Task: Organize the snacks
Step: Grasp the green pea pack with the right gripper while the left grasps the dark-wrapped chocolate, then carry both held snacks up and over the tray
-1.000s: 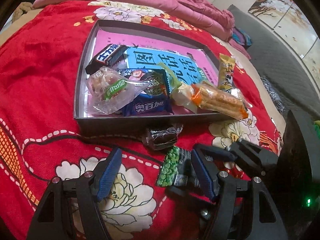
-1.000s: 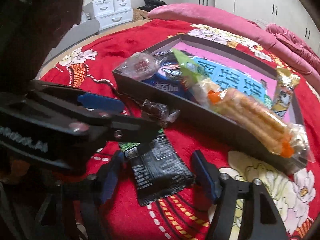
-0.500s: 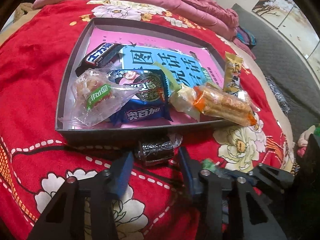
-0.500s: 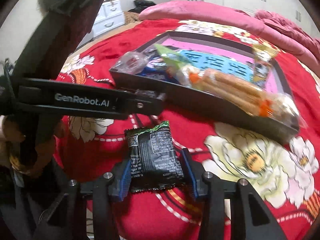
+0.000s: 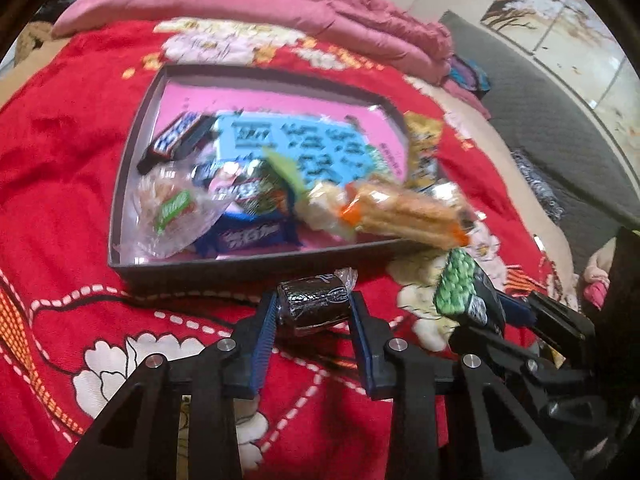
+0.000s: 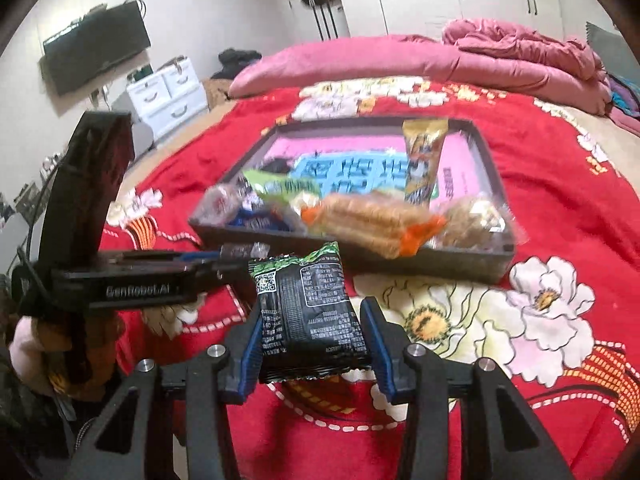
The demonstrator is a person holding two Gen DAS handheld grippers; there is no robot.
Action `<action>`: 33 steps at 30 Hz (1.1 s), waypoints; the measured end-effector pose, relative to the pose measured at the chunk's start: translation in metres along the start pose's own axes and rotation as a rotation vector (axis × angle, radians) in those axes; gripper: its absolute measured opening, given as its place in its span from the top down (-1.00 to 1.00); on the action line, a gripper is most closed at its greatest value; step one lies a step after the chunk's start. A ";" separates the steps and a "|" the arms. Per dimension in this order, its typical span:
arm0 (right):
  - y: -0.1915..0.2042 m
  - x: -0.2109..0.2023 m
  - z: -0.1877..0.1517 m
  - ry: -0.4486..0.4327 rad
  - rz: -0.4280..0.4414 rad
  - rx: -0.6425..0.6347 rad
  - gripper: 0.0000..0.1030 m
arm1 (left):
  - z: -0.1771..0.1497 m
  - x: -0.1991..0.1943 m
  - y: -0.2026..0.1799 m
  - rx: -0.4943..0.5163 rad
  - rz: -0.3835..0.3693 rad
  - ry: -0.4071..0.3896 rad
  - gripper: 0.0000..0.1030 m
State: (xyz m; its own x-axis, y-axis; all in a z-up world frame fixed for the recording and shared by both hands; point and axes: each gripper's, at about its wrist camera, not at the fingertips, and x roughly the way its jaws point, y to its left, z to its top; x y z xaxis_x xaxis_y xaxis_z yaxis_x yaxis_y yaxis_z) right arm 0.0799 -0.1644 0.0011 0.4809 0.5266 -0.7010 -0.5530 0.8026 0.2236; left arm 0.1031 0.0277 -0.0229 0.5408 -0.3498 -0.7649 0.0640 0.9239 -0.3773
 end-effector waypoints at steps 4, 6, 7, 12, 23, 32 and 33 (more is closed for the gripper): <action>-0.002 -0.012 0.010 -0.054 0.000 0.023 0.11 | 0.004 -0.016 -0.001 0.011 -0.002 -0.057 0.30; -0.003 -0.017 0.014 -0.076 -0.011 0.030 0.11 | 0.008 -0.023 0.003 0.003 0.002 -0.085 0.30; -0.004 -0.019 0.016 -0.085 -0.017 0.037 0.11 | 0.009 -0.025 0.005 -0.002 0.004 -0.094 0.30; -0.013 -0.023 0.026 -0.114 -0.047 0.080 0.11 | 0.015 -0.030 0.014 -0.020 0.011 -0.118 0.30; -0.041 -0.024 0.038 -0.152 -0.123 0.148 0.11 | 0.020 -0.018 0.002 0.035 0.045 -0.127 0.30; -0.055 -0.009 0.037 -0.128 -0.156 0.185 0.11 | 0.026 0.001 -0.002 0.060 0.070 -0.103 0.30; -0.056 -0.006 0.036 -0.124 -0.155 0.186 0.11 | 0.026 0.002 -0.001 0.059 0.069 -0.100 0.30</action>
State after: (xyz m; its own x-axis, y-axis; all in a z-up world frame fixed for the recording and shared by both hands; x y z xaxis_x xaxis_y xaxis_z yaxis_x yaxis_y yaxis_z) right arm 0.1326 -0.2027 0.0176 0.6358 0.4146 -0.6510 -0.3373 0.9079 0.2488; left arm 0.1262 0.0295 -0.0106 0.6262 -0.2705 -0.7312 0.0716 0.9539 -0.2915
